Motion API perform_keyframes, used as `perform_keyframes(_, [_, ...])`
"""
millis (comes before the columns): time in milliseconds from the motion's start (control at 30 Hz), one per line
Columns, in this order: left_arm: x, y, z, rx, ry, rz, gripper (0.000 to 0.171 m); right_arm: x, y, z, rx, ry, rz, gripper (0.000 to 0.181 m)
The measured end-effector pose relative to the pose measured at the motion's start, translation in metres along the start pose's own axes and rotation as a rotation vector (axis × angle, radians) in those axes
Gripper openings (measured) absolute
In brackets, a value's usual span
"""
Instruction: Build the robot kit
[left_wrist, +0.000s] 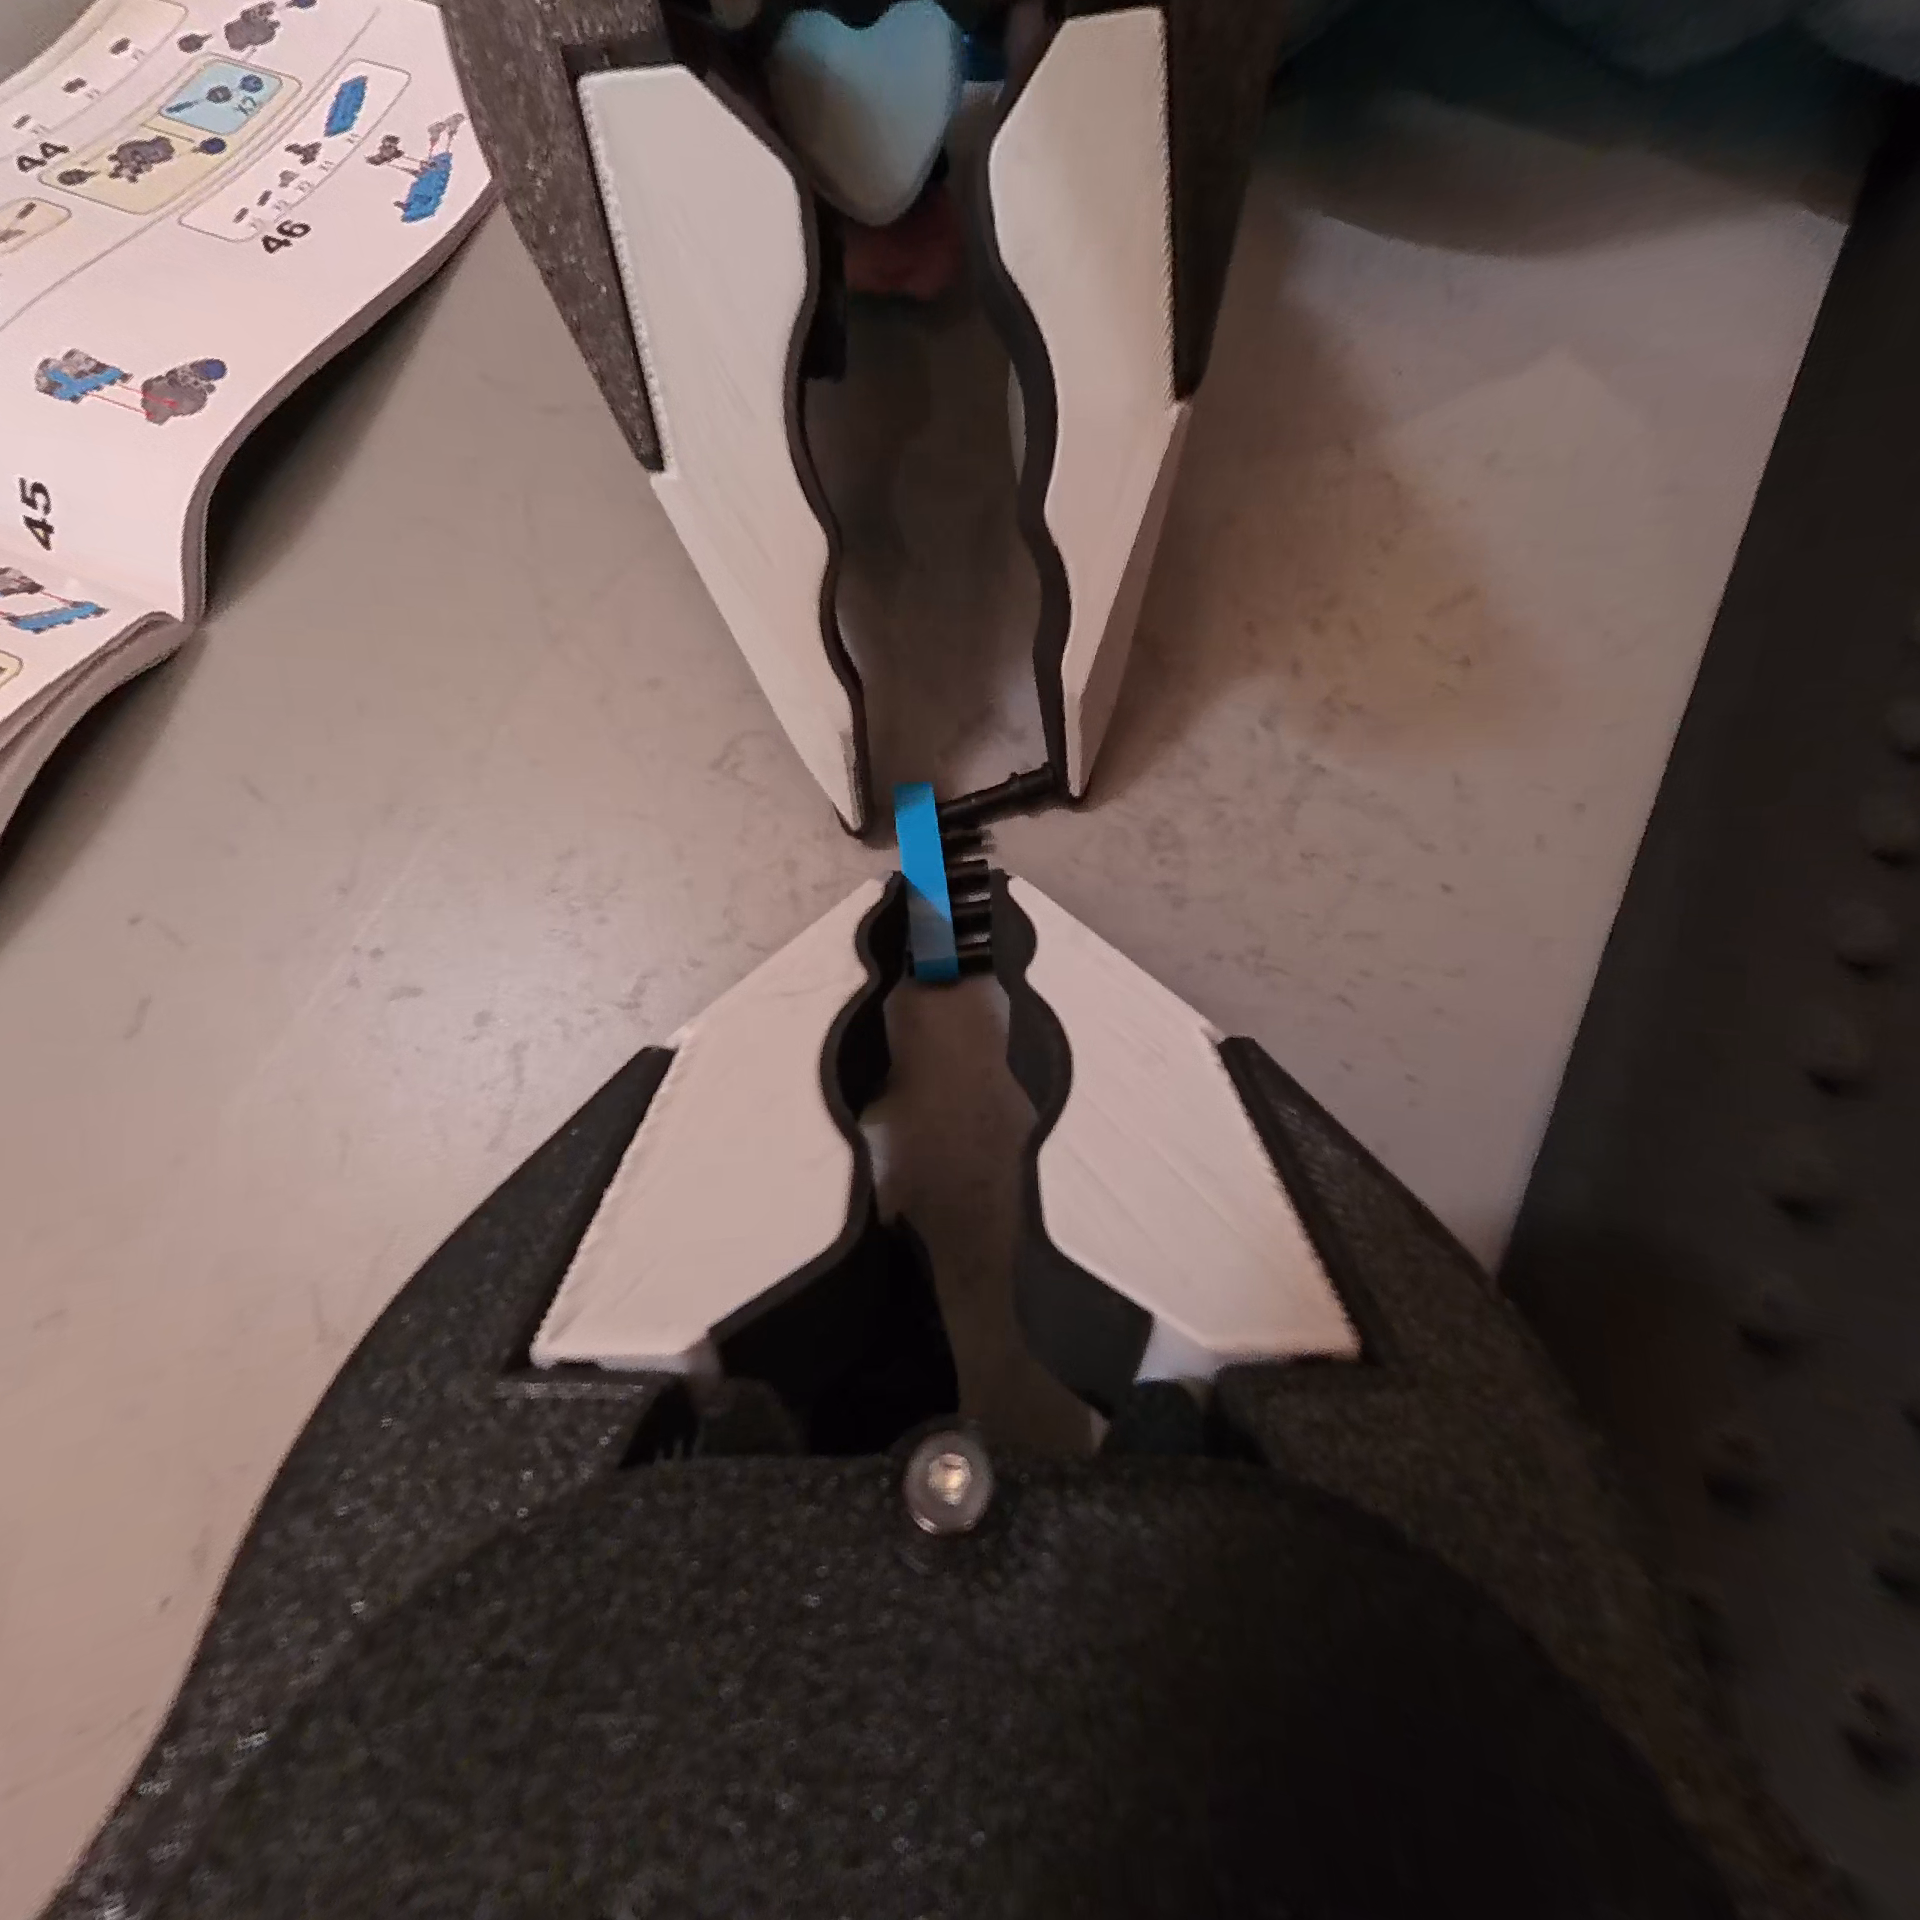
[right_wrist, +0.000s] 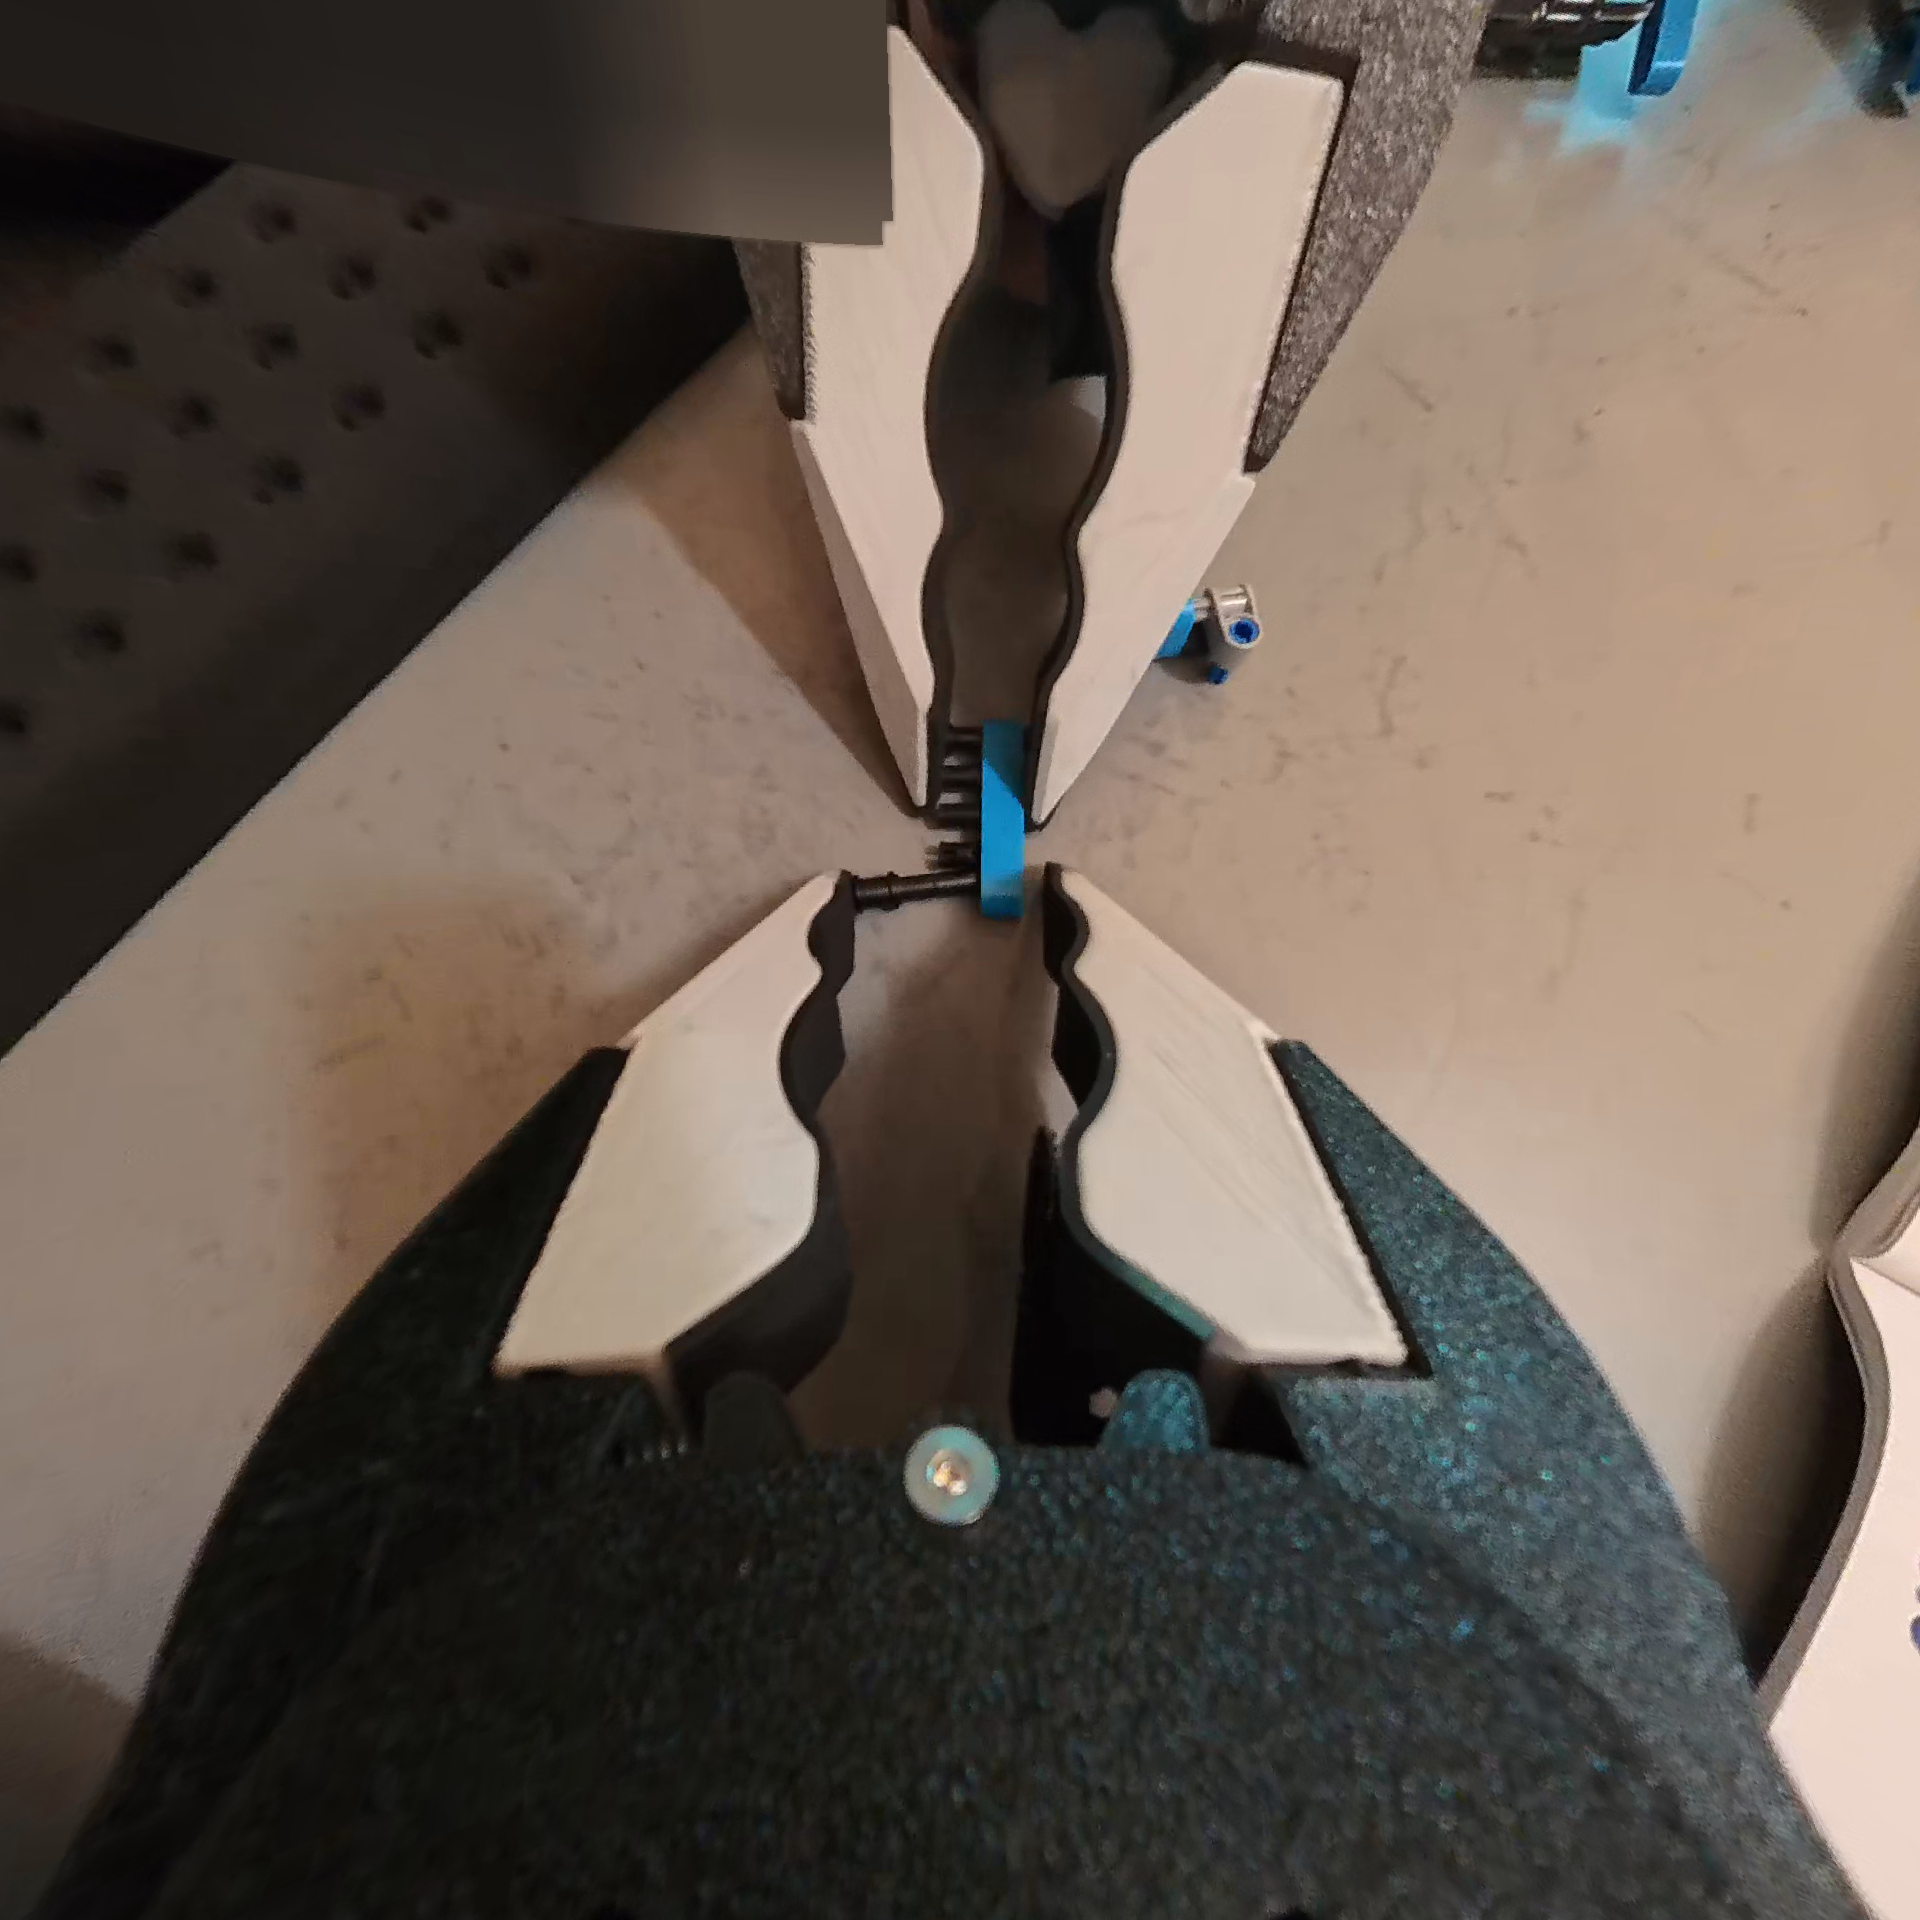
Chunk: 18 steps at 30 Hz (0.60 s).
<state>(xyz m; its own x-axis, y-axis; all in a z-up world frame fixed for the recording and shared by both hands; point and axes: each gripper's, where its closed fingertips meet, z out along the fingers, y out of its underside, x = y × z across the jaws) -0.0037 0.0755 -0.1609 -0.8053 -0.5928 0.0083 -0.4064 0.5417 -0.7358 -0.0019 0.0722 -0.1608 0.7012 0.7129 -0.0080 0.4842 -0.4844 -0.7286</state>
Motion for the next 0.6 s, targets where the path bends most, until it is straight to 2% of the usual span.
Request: perform_keyframes(600, [-0.0007, 0.0012, -0.0025, 0.004, 0.058, -0.072, 0.015, 0.0004, 0.0010, -0.0007, 0.011, 0.000, 0.025, 0.035])
